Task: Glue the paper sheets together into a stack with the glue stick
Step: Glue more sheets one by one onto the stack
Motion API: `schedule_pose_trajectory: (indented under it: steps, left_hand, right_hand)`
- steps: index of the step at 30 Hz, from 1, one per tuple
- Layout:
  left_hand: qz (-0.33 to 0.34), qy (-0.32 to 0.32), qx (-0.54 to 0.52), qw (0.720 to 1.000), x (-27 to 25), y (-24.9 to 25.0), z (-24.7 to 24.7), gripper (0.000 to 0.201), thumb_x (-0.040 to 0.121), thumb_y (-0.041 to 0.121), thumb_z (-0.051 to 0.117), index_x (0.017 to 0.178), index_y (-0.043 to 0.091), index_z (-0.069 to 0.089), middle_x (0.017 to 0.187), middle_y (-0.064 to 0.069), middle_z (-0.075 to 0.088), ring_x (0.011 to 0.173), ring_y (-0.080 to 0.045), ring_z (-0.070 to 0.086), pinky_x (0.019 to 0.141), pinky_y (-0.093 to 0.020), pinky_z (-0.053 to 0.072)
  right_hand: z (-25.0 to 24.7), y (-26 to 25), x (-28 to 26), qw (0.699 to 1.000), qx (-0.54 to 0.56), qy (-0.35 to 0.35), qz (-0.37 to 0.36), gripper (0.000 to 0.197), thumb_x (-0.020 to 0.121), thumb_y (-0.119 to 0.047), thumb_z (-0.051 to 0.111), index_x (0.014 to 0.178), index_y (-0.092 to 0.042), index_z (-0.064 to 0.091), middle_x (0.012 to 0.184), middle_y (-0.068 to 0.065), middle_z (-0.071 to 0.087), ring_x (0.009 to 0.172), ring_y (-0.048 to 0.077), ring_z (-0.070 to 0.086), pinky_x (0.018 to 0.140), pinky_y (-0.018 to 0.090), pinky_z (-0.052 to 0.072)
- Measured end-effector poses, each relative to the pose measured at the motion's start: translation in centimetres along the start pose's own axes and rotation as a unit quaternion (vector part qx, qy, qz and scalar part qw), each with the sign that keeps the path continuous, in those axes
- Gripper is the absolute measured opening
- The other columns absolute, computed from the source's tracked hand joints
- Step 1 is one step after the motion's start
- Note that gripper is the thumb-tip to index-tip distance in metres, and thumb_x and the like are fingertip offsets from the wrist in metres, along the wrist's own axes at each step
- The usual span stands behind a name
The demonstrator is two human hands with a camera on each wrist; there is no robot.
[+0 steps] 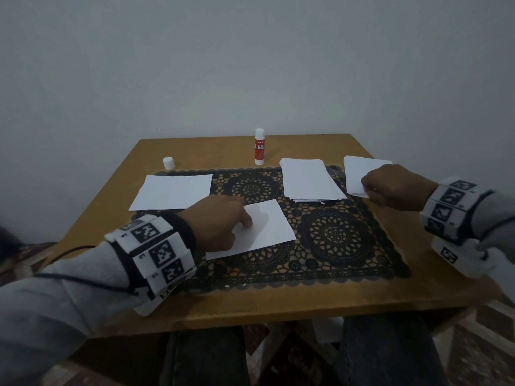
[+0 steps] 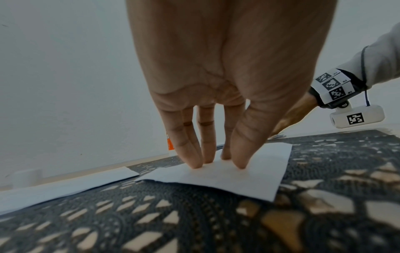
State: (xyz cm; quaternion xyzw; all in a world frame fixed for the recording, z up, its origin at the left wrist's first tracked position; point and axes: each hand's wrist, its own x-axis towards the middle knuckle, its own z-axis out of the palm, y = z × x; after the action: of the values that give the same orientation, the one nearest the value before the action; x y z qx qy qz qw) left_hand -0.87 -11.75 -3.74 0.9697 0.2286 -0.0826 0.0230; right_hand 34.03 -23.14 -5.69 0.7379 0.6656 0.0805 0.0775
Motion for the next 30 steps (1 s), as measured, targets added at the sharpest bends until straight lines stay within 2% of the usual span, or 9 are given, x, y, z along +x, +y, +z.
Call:
schedule_pose_trajectory:
  steps: [4,9,11,16,20,23,25,27,30]
  left_hand:
    - [0.001,0.001,0.0,1.0,0.0,-0.1,0.1,0.046,0.089,0.014,0.057,0.133,0.026,0.055,0.119,0.001,0.053,0.107,-0.016,0.051,0.082,-0.019,0.038]
    - [0.004,0.005,-0.001,1.0,0.0,-0.3,0.1,0.045,0.088,0.015,0.057,0.132,0.026,0.056,0.119,0.002,0.053,0.107,-0.016,0.051,0.083,-0.021,0.039]
    - [0.005,0.005,0.001,1.0,0.0,-0.3,0.1,0.045,0.088,0.015,0.057,0.132,0.026,0.056,0.118,0.002,0.053,0.106,-0.015,0.051,0.082,-0.02,0.039]
    - [0.007,0.006,-0.004,1.0,0.1,-0.4,0.1,0.045,0.089,0.015,0.057,0.132,0.026,0.055,0.117,0.002,0.053,0.105,-0.015,0.051,0.079,-0.018,0.035]
    - [0.009,0.007,-0.005,1.0,0.1,-0.5,0.2,0.044,0.088,0.016,0.058,0.132,0.026,0.056,0.118,0.001,0.053,0.105,-0.016,0.051,0.08,-0.019,0.037]
    - [0.009,0.008,-0.005,1.0,0.1,-0.6,0.3,0.045,0.089,0.018,0.058,0.133,0.025,0.055,0.117,0.001,0.053,0.104,-0.016,0.051,0.08,-0.019,0.038]
    - [0.009,0.008,-0.005,1.0,0.0,-0.5,0.4,0.045,0.089,0.019,0.058,0.134,0.026,0.054,0.116,0.001,0.053,0.104,-0.015,0.051,0.08,-0.019,0.039]
    - [0.007,0.008,-0.007,1.0,0.0,-0.5,0.4,0.045,0.089,0.02,0.057,0.134,0.026,0.053,0.117,0.001,0.053,0.104,-0.015,0.051,0.081,-0.02,0.039]
    - [0.006,0.011,-0.006,1.0,-0.2,-0.5,0.4,0.045,0.09,0.023,0.058,0.134,0.026,0.053,0.117,0.001,0.053,0.104,-0.015,0.051,0.08,-0.02,0.038]
  right_hand:
    - [0.3,0.2,0.2,0.999,0.024,0.022,0.001,0.02,0.091,-0.013,0.057,0.076,-0.002,0.062,0.073,0.01,0.062,0.064,0.02,0.048,0.057,0.026,0.027]
    - [-0.3,0.8,0.4,0.997,0.071,0.036,0.01,0.028,0.084,-0.006,0.063,0.058,-0.013,0.053,0.054,-0.006,0.048,0.052,0.015,0.045,0.052,0.017,0.026]
    - [-0.6,1.1,0.4,0.996,0.089,0.022,0.016,0.028,0.082,-0.009,0.07,0.058,-0.014,0.058,0.057,-0.007,0.055,0.055,0.013,0.051,0.054,0.017,0.03]
    - [-1.6,1.3,0.3,0.991,0.12,-0.003,0.058,0.037,0.083,-0.017,0.074,0.056,-0.029,0.052,0.063,-0.014,0.056,0.061,0.0,0.049,0.057,0.017,0.032]
    - [-1.7,1.1,0.3,0.987,0.136,0.008,0.083,0.036,0.085,-0.013,0.07,0.058,-0.025,0.051,0.064,-0.012,0.055,0.062,0.005,0.048,0.058,0.016,0.03]
    - [-1.9,0.6,0.4,0.987,0.123,0.035,0.092,0.02,0.087,-0.008,0.066,0.072,-0.018,0.057,0.069,-0.008,0.052,0.069,0.016,0.047,0.057,0.012,0.025]
    - [-2.1,0.6,0.4,0.986,0.121,0.07,0.094,0.009,0.087,-0.006,0.065,0.08,-0.011,0.067,0.073,0.0,0.059,0.071,0.018,0.048,0.057,0.012,0.024]
    - [-2.3,0.7,0.4,0.984,0.118,0.097,0.095,0.009,0.088,-0.006,0.064,0.081,-0.005,0.07,0.08,0.01,0.067,0.068,0.019,0.05,0.057,0.014,0.026]
    - [-3.1,0.7,0.2,0.982,0.117,0.116,0.095,0.018,0.088,-0.009,0.065,0.072,-0.014,0.058,0.073,0.006,0.063,0.058,0.011,0.044,0.055,0.017,0.026]
